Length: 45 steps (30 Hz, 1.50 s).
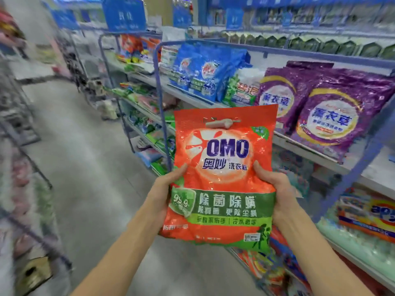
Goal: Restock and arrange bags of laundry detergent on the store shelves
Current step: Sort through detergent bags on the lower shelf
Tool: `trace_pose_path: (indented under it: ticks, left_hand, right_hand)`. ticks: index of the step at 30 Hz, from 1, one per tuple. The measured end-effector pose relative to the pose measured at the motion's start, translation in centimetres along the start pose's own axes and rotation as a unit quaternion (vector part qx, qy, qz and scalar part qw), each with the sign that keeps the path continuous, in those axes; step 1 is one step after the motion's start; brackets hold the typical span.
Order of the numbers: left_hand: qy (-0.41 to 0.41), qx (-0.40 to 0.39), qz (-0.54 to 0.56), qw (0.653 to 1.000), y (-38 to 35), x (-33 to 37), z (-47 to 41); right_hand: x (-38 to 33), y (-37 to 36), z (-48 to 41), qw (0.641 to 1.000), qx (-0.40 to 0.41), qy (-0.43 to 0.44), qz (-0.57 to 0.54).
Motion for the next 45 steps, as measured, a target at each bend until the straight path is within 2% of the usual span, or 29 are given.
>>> trace_pose_path:
  ticks: [4, 14, 20, 32, 39, 45]
  left_hand:
    - [-0.025, -0.016, -0.008, 1.000, 3.6, 4.6, -1.3]
    - [-0.056, 0.045, 0.000, 0.997, 13.1, 11.8, -6.5]
    - [-0.059, 0.096, -0.010, 0.994, 18.6, 16.2, -13.9]
    - [-0.044, 0.194, -0.041, 0.979, 28.7, 25.7, -27.0]
    - [-0.040, 0.200, -0.018, 0.979, 35.8, 31.6, -34.5]
    - [-0.037, 0.197, -0.024, 0.979, 43.5, 39.4, -41.8]
  right_hand:
    - [1.0, -4.9, -4.2, 0.999, -0.022, -0.007, 0.030]
    - [4.3, -13.6, -15.9, 0.994, -0.064, -0.034, 0.080]
    - [5.6, -16.2, -26.2, 0.994, -0.030, -0.070, 0.074]
    - [7.7, -24.3, -45.8, 0.983, -0.068, -0.162, 0.061]
    - [10.2, -30.5, -57.6, 0.977, -0.065, -0.180, 0.090]
    - [12.6, -38.2, -67.6, 0.975, -0.063, -0.198, 0.082]
Point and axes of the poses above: each hand's wrist, its own z-axis away from the middle knuckle, its own y-axis out of the back of the hand, x = y × z, the point moved 8 cm from there along -z, towards the middle knuckle, and after that the axes turned 8 degrees about -y, right-handed, at the moved point
